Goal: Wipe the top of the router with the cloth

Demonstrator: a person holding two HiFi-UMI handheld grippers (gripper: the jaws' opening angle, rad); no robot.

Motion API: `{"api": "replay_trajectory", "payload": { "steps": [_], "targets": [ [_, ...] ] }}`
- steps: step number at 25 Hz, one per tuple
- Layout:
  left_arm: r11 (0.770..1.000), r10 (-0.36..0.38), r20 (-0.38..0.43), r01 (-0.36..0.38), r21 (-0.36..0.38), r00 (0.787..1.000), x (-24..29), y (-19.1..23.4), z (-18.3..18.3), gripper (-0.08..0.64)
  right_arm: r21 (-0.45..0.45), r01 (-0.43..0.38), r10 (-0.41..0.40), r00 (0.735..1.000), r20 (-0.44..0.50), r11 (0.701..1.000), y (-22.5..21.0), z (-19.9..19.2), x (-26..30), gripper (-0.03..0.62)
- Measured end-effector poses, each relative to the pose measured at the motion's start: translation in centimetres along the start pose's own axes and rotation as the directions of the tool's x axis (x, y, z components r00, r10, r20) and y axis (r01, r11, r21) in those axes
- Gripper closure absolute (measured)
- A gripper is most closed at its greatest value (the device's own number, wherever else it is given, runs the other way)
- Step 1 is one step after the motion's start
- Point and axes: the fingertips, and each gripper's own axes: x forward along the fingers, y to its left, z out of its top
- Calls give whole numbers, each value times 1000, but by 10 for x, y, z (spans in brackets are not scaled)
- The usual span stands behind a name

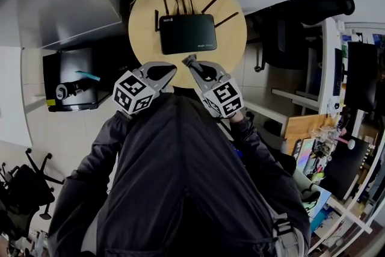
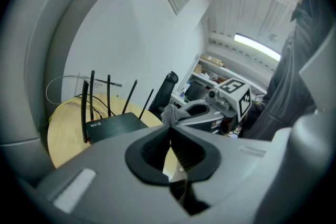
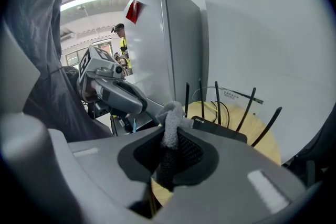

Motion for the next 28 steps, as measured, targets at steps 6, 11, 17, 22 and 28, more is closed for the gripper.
{"api": "replay_trajectory", "payload": {
  "steps": [6, 11, 17, 22, 28],
  "targets": [
    [1000, -24, -19, 24, 3, 1000, 7, -2, -3, 560, 1, 33, -33, 999, -3, 999, -5, -1, -4, 561],
    [999, -51, -37, 52, 6, 998, 15, -7, -5, 560, 18, 56, -55, 998, -2, 998, -8, -4, -13, 561],
    [997, -70, -44, 71, 10, 997, 20, -8, -4, 560, 13, 77, -77, 997, -13, 997, -14, -6, -19, 561],
    [997, -75, -43, 76, 17, 996, 20, -8, -3, 560, 8, 87, -87, 996, -9, 996, -15, -3, -20, 561],
    [997, -75, -39, 75, 18, 996, 18, -6, 0, 560, 4, 90, -90, 996, -6, 996, -15, 1, -20, 561]
  ]
}}
